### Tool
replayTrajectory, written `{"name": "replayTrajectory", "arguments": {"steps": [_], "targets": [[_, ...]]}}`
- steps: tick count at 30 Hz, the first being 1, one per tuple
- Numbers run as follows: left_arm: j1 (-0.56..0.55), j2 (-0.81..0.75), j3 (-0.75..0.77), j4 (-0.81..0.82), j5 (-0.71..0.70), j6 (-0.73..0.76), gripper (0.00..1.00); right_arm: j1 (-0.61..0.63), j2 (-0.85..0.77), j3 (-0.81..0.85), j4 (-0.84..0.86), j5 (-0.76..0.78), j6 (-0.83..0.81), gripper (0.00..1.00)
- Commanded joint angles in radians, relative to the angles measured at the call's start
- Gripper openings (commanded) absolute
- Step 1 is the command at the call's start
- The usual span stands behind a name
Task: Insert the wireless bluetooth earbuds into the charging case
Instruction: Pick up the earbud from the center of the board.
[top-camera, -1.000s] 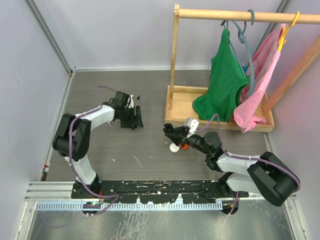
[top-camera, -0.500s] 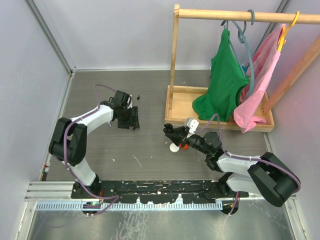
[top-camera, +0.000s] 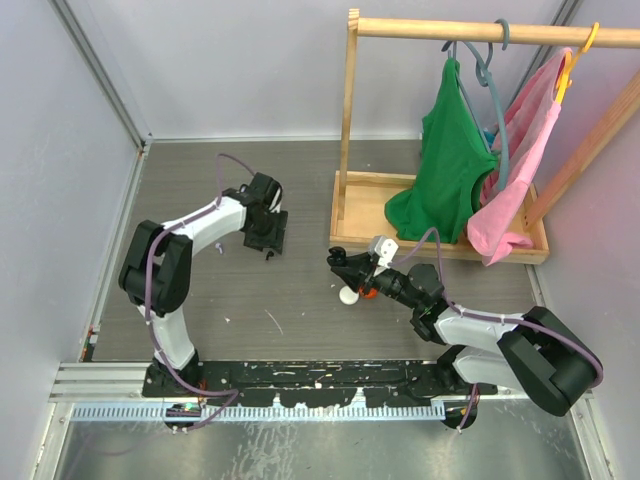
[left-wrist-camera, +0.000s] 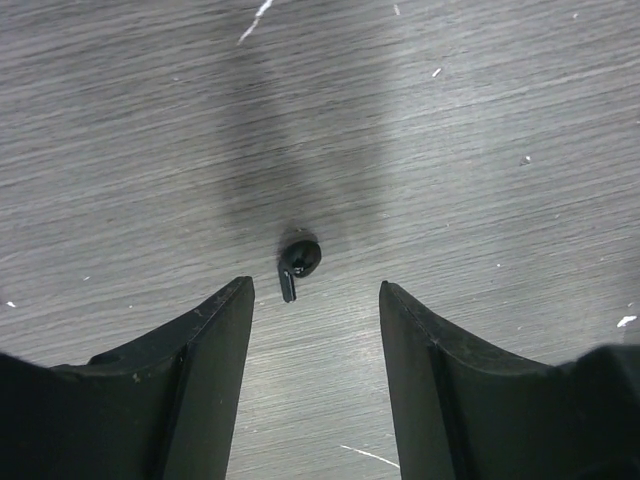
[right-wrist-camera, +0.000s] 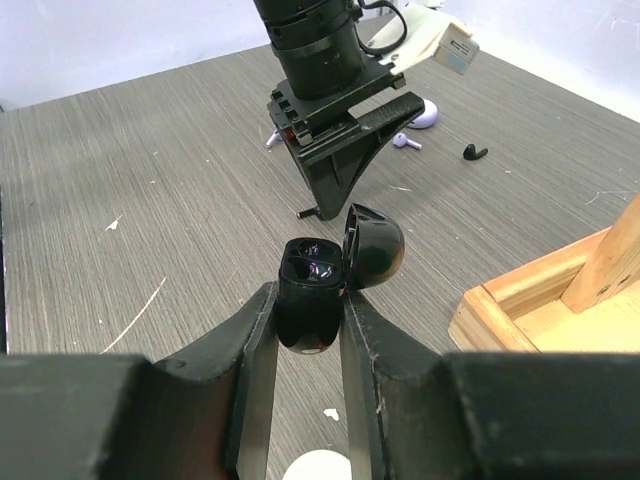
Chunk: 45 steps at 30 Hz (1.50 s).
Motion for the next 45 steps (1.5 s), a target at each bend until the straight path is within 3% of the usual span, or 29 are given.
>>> {"name": "replayTrajectory", "arguments": {"steps": [1,31,35,45], "targets": [[-0.01,0.027,0.079,-0.049,-0.023,0.045,0.53,0.005,-0.012,0.029,0.054,0.003,-0.005,0.01],[-0.01,0.155,0.151,-0.098,-0.032,0.089,0.38,0.005,-0.037,0.031,0.033,0.003,-0.008,0.01],[-0.01,0.171,0.153,-0.104,-0.047,0.09,0.32,0.005,-0.038,0.032,0.033,0.0,-0.008,0.01],[-0.014,0.053,0.06,-0.088,-0.053,0.068,0.23,0.006,-0.057,0.022,0.03,0.018,-0.025,0.01]]}}
